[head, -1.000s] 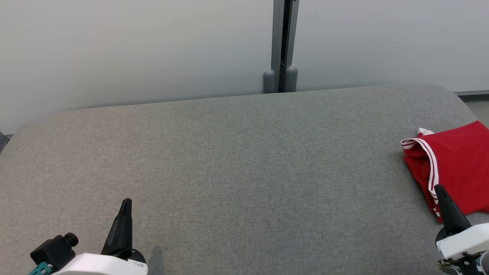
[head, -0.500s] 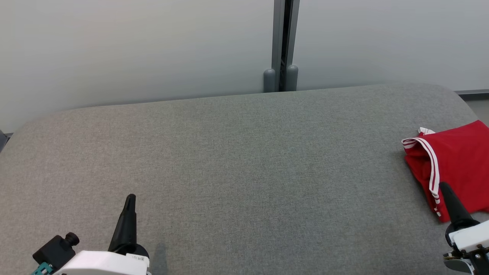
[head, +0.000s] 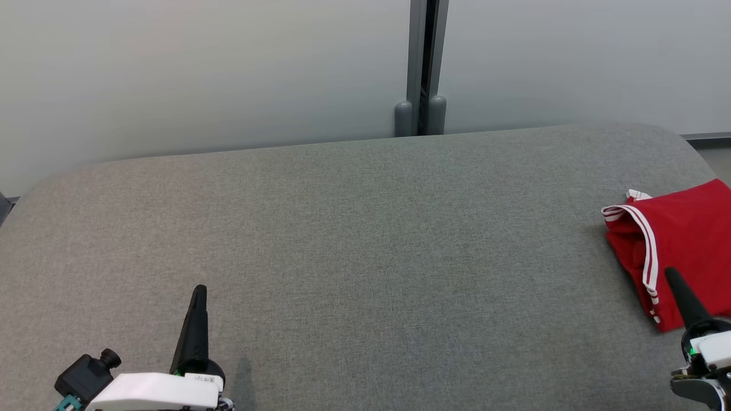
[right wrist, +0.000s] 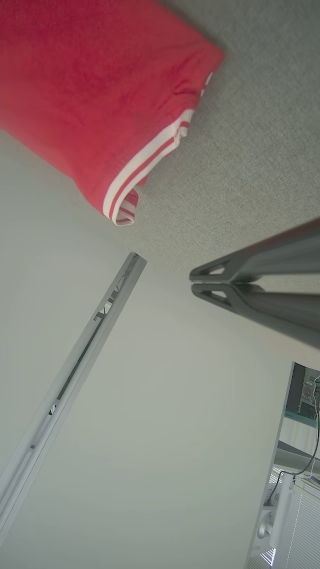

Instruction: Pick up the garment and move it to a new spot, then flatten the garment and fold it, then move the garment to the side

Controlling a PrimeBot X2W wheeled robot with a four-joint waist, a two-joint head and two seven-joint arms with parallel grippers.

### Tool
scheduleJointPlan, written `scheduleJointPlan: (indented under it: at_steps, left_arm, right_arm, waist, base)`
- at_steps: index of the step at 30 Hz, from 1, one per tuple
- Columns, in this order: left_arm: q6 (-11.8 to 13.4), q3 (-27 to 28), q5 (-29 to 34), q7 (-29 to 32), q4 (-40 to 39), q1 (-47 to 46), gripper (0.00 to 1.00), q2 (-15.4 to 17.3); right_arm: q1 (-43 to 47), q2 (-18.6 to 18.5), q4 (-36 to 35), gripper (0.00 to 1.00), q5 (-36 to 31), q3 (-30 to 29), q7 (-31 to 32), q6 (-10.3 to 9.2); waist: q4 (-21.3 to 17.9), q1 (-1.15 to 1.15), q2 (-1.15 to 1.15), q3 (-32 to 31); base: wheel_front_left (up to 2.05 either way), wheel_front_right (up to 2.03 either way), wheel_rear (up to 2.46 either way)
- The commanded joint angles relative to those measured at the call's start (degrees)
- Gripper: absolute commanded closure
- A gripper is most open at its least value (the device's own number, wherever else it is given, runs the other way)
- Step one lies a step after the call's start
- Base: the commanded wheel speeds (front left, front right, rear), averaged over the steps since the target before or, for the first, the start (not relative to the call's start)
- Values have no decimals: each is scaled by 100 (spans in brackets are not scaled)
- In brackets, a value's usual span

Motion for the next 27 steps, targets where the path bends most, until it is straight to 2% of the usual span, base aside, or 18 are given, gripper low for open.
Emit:
scheduleJointPlan:
  at_steps: [1,27]
  left_arm:
    - [-71,15,-167,-33,-20,-159,100,2]
    - [-331,-19,-1273,-184,132,-285,100,-239]
  right_arm:
    - [-163,-51,14,100,186,-63,74,1]
    - [-435,-62,432,100,1443,-421,506,0]
  waist:
    - [1,0,0,3]
    - [15,0,0,41]
  base:
    - [0,0,0]
    - [0,0,0]
